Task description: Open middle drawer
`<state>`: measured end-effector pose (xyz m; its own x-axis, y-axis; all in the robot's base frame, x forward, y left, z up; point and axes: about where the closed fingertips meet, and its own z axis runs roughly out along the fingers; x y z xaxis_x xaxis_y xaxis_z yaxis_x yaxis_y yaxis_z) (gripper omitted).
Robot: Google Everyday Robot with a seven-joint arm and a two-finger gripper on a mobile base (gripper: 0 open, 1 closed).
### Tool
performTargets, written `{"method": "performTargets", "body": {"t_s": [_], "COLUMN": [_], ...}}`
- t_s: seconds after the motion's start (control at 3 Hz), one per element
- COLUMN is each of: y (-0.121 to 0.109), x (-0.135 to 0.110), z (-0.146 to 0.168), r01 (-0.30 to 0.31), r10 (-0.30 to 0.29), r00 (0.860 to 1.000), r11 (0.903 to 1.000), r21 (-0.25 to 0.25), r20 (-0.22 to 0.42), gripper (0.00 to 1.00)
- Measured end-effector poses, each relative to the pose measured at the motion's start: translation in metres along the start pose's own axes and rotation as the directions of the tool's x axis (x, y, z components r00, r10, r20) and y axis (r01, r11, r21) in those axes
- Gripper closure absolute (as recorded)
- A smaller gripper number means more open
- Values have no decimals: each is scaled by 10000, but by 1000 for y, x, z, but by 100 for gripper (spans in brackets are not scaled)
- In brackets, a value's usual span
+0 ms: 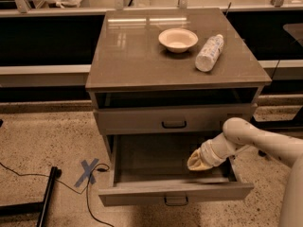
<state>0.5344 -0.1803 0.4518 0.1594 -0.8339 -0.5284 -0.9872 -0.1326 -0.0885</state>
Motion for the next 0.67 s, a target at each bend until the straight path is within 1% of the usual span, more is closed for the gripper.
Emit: {"method": "performTargets", "body": {"t_s": [0.33,0.67], "y": [-18,-27], "x": [7,15], "z": [16,47], "r01": [52,-22], "r10": [-55,12], "r00": [10000,9999], "r11": [9978,9972], "r21": [667,754], "r20": [45,133], "gripper": [100,100]}}
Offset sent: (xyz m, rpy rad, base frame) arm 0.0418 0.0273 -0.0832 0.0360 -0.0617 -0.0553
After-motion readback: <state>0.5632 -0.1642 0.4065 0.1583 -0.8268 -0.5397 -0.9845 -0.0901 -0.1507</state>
